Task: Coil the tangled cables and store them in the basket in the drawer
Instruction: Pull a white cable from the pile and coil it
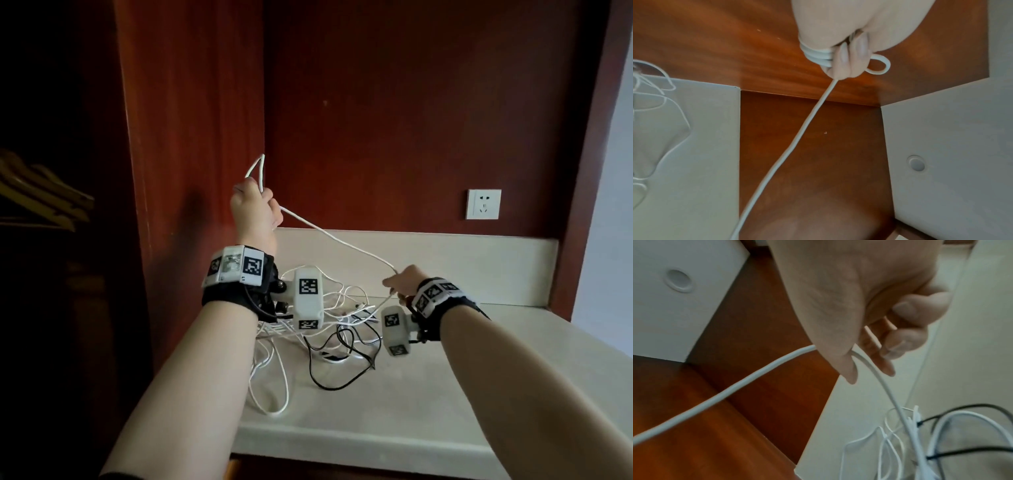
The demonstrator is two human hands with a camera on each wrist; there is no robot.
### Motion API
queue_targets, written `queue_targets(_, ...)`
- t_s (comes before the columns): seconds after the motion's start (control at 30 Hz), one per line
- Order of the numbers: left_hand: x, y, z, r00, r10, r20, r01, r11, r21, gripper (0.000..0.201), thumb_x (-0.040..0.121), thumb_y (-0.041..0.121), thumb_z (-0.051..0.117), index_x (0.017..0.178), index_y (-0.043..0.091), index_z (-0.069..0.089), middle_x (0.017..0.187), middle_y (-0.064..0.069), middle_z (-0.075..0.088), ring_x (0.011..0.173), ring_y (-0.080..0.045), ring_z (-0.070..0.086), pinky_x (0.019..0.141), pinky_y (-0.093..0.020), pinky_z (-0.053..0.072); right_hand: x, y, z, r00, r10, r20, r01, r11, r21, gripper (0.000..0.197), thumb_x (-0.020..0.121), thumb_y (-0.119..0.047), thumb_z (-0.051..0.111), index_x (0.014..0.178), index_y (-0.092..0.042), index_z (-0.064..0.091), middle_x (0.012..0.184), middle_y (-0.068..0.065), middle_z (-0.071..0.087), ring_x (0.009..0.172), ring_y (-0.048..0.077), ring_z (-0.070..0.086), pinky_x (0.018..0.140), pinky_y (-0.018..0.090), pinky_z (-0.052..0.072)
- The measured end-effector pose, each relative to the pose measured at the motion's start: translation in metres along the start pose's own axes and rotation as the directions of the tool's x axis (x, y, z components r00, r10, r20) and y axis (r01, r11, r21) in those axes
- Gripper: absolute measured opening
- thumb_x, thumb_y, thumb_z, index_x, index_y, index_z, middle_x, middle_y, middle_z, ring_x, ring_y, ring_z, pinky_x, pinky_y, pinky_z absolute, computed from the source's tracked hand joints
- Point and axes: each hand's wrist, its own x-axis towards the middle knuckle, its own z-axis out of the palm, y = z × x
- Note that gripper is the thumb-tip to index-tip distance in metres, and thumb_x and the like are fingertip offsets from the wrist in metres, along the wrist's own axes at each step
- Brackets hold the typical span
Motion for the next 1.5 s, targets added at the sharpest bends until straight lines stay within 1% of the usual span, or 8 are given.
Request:
queue_targets(0.23, 0.003, 0.042, -0.007, 0.99, 0.13, -0.046, -0.131, 0.991, -0.03, 0.026, 0.102, 0.021, 0.028, 0.077, 0.017, 0.036, 0.055, 0.006, 0.033, 0.046, -0.008, 0.026, 0.038, -0.017, 0.021, 0.013, 0.034, 0.048, 0.972, 0.072, 0.224, -0.112, 0.979, 0.17, 0.034, 0.093, -0.043, 0.052, 0.084, -0.013, 0.064, 0.096, 0.008, 0.064, 0.086, 0.027, 0.06, 0.083, 0.032, 0.047)
queue_targets(0.4, 0.004, 0.005, -0.013, 0.997, 0.041, -0.06, -0.039, 0.999, 0.036, 0.026, 0.103, 0.022, 0.031, 0.078, 0.018, 0.037, 0.058, 0.003, 0.031, 0.047, -0.009, 0.028, 0.035, -0.012, 0.023, 0.047, 0.023, 0.034, 0.998, -0.048, -0.05, 0.063, 0.923, 0.38, 0.03, 0.084, -0.054, 0.056, 0.105, -0.032, 0.063, 0.099, -0.005, 0.062, 0.096, 0.014, 0.062, 0.095, 0.035, 0.048)
queue_targets(0.5, 0.0, -0.022, -0.013, 0.999, -0.016, -0.048, 0.022, 0.993, 0.119, 0.028, 0.103, 0.022, 0.033, 0.076, 0.019, 0.036, 0.053, 0.004, 0.035, 0.037, -0.006, 0.031, 0.031, -0.012, 0.02, 0.025, -0.02, -0.037, 0.988, -0.053, -0.148, 0.157, 0.391, 0.907, 0.031, 0.1, -0.03, 0.037, 0.113, -0.022, 0.064, 0.081, -0.005, 0.057, 0.072, 0.012, 0.058, 0.079, 0.025, 0.054)
queue_targets(0.63, -0.006, -0.04, 0.005, 0.998, -0.068, 0.001, 0.066, 0.974, 0.218, 0.026, 0.103, 0.025, 0.034, 0.079, 0.02, 0.04, 0.067, 0.0, 0.046, 0.04, -0.004, 0.04, 0.034, -0.011, 0.029, -0.022, -0.073, -0.143, 0.76, 0.068, -0.646, 0.649, -0.02, 0.761, 0.033, 0.102, -0.027, 0.038, 0.115, -0.007, 0.061, 0.08, -0.002, 0.052, 0.07, 0.008, 0.051, 0.064, 0.018, 0.047)
queue_targets(0.73, -0.01, -0.047, 0.025, 0.997, -0.047, 0.056, 0.035, 0.977, 0.21, 0.026, 0.104, 0.024, 0.032, 0.079, 0.018, 0.036, 0.063, 0.001, 0.04, 0.031, 0.001, 0.035, 0.034, -0.012, 0.027, -0.028, -0.077, -0.163, 0.663, -0.049, -0.747, 0.733, 0.248, 0.634, 0.025, 0.1, -0.031, 0.043, 0.106, -0.018, 0.064, 0.086, -0.007, 0.054, 0.068, 0.001, 0.052, 0.06, 0.014, 0.044)
queue_targets(0.93, -0.029, -0.067, 0.035, 0.978, -0.148, 0.147, 0.08, 0.917, 0.391, 0.023, 0.102, 0.022, 0.032, 0.08, 0.018, 0.034, 0.065, 0.002, 0.056, 0.035, -0.006, 0.029, 0.033, -0.014, 0.021, -0.002, -0.017, -0.083, 0.957, -0.099, -0.272, 0.092, 0.995, -0.041, 0.041, 0.1, -0.004, 0.033, 0.14, 0.0, 0.036, 0.136, 0.019, 0.047, 0.123, 0.029, 0.049, 0.099, 0.032, 0.041)
queue_targets(1.23, -0.049, -0.105, 0.017, 0.844, -0.464, 0.268, 0.257, 0.79, 0.557, 0.023, 0.102, 0.02, 0.035, 0.082, 0.009, 0.036, 0.108, -0.017, 0.066, 0.025, -0.006, 0.023, 0.032, -0.013, 0.015, 0.004, -0.002, -0.009, 0.987, -0.162, -0.005, 0.15, 0.927, -0.343, 0.055, 0.082, -0.019, 0.041, 0.137, -0.014, 0.036, 0.133, 0.017, 0.05, 0.119, 0.036, 0.048, 0.102, 0.041, 0.039)
queue_targets(1.5, -0.058, -0.116, 0.004, 0.84, -0.408, 0.357, 0.062, 0.726, 0.685, 0.022, 0.102, 0.023, 0.033, 0.083, 0.012, 0.037, 0.093, -0.016, 0.07, 0.03, -0.01, 0.03, 0.035, -0.017, 0.019, -0.042, -0.034, 0.021, 0.95, -0.308, -0.057, 0.274, 0.728, 0.629, 0.021, 0.098, -0.012, 0.043, 0.117, -0.005, 0.049, 0.103, 0.007, 0.053, 0.081, 0.024, 0.06, 0.075, 0.037, 0.052)
